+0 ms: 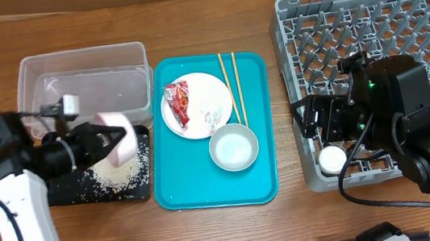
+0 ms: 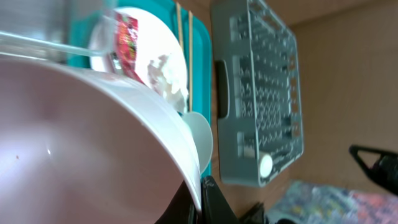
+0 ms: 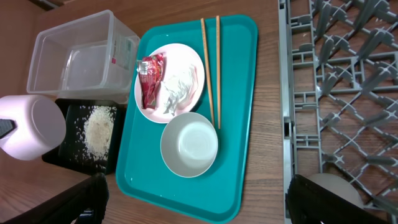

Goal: Sort waste into correct bins and load items into the dishwasher
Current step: 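Tip the pink bowl over the black tray to dump the rice, then set the empty pink bowl back on the teal tray, then pick the white tissue off the plate and drop it in the clear bin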

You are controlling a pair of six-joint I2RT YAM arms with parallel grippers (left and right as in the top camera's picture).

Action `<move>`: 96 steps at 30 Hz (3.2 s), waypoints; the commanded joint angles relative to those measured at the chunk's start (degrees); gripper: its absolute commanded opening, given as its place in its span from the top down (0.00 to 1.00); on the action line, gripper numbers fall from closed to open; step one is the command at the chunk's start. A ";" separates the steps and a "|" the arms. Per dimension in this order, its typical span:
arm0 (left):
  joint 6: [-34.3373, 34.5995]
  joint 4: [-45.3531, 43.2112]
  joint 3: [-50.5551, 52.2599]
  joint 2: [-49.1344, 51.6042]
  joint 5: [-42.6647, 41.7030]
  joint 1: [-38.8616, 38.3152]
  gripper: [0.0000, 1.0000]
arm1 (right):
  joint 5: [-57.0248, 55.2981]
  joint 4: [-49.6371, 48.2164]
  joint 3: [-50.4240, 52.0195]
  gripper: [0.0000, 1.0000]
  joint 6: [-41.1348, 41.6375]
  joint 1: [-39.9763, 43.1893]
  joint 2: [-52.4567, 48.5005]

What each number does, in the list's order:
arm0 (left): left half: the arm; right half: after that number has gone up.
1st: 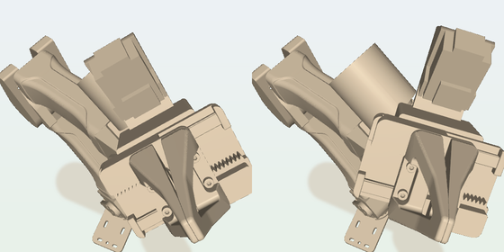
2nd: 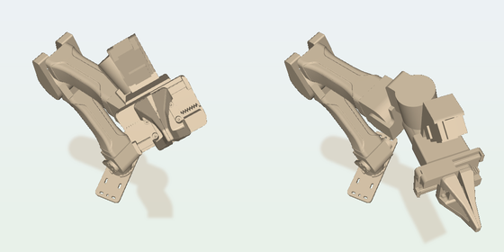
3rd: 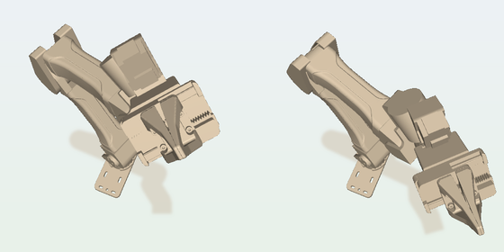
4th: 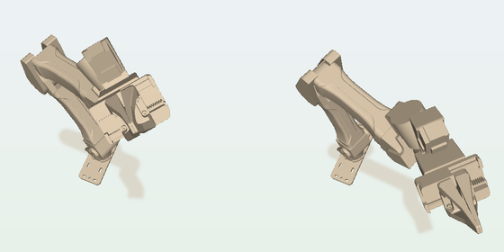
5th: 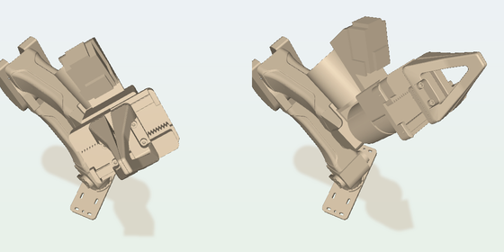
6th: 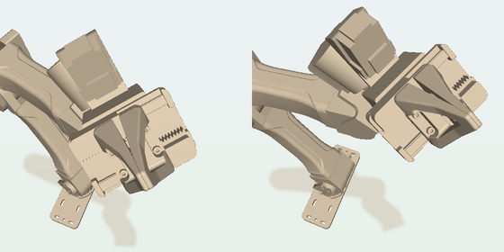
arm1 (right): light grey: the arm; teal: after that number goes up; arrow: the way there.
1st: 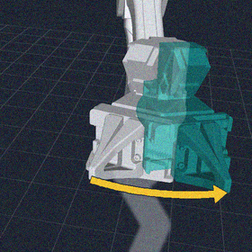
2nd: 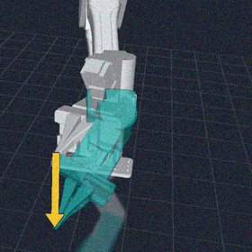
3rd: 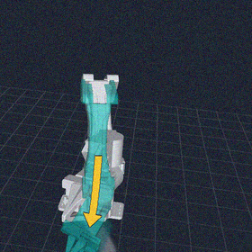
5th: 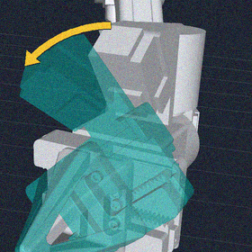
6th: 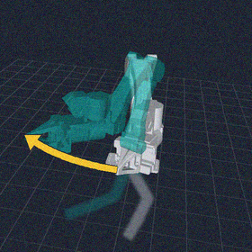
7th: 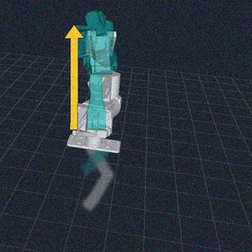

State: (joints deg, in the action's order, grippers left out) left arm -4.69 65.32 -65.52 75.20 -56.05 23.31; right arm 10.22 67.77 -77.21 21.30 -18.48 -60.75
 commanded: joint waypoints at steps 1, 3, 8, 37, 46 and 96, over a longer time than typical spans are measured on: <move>4.70 -0.63 -3.04 -1.79 6.38 -7.06 0.96 | -0.26 -0.09 -0.81 0.06 -0.33 -0.31 0.22; 7.91 -2.14 -3.80 -1.77 12.63 -12.85 0.96 | -0.26 0.02 -0.81 0.05 -0.33 -0.31 0.20; 16.15 -5.84 -3.80 -1.77 31.04 -28.15 0.96 | -0.24 0.04 -0.81 0.05 -0.33 -0.31 0.20; 33.20 -3.26 -2.95 8.74 56.04 -54.40 0.96 | -0.26 1.55 -0.81 0.02 -0.33 -0.31 0.20; 37.66 -7.30 2.36 16.17 56.59 -58.29 0.96 | -0.28 1.53 -0.81 0.02 -0.35 -0.31 0.20; 18.16 -5.86 -32.76 30.32 58.31 -25.64 0.63 | -0.31 0.59 -0.81 0.01 -0.35 -0.31 0.20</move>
State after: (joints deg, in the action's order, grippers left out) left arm 18.00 59.77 -98.54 101.82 11.31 -5.21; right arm 10.20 68.55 -77.21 21.17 -18.48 -60.75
